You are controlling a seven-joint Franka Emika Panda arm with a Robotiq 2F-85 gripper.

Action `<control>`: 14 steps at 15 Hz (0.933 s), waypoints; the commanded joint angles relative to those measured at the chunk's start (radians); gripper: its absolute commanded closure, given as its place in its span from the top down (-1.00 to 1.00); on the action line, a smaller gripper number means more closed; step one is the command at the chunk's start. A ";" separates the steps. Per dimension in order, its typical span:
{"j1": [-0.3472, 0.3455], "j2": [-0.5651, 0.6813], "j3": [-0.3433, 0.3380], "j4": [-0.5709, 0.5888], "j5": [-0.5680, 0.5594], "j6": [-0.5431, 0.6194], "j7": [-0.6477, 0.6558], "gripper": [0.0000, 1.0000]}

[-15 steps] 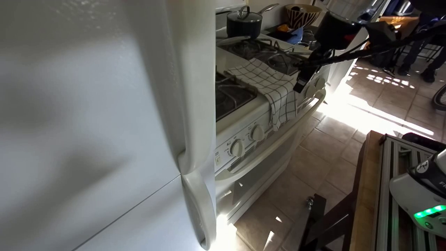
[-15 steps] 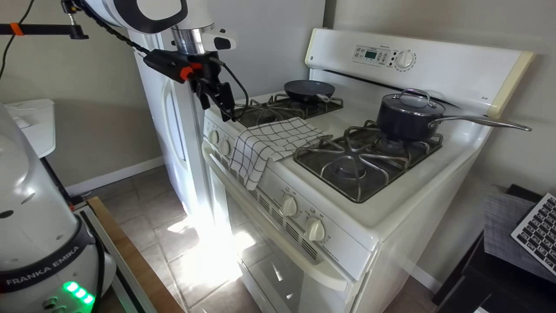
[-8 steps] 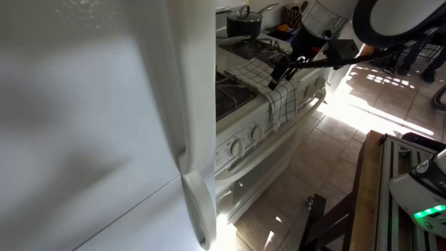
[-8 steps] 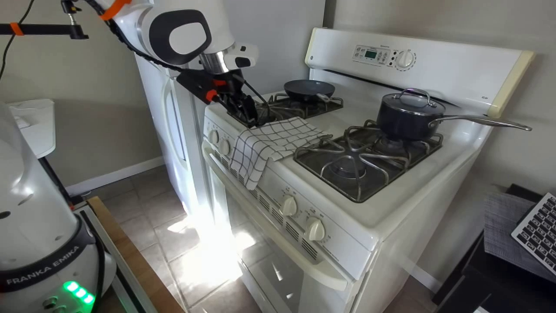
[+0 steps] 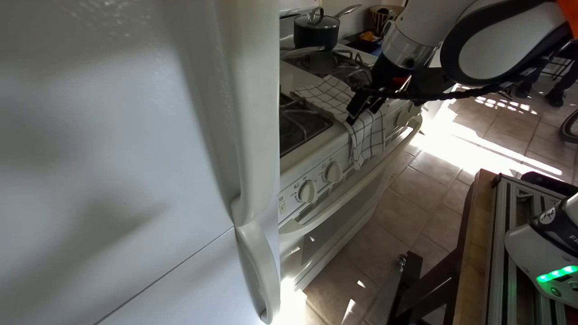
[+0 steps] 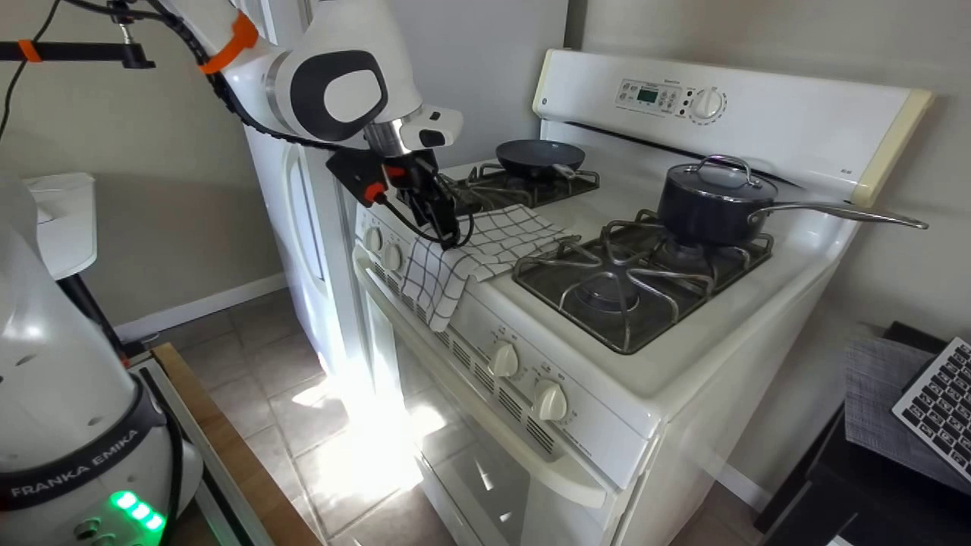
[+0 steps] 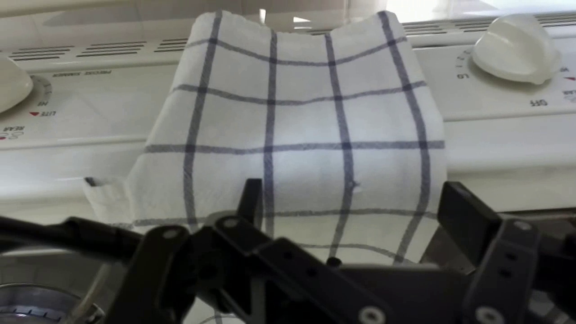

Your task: Put the towel on the oven door handle

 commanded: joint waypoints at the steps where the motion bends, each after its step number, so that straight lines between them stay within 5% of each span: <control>1: -0.018 -0.006 0.035 -0.005 -0.059 -0.031 0.100 1.00; 7: -0.005 0.010 0.064 -0.011 -0.061 -0.017 0.163 0.97; 9: -0.007 0.016 0.078 -0.011 -0.069 -0.017 0.190 0.47; 14: -0.012 0.029 0.098 -0.011 -0.112 -0.001 0.245 -0.22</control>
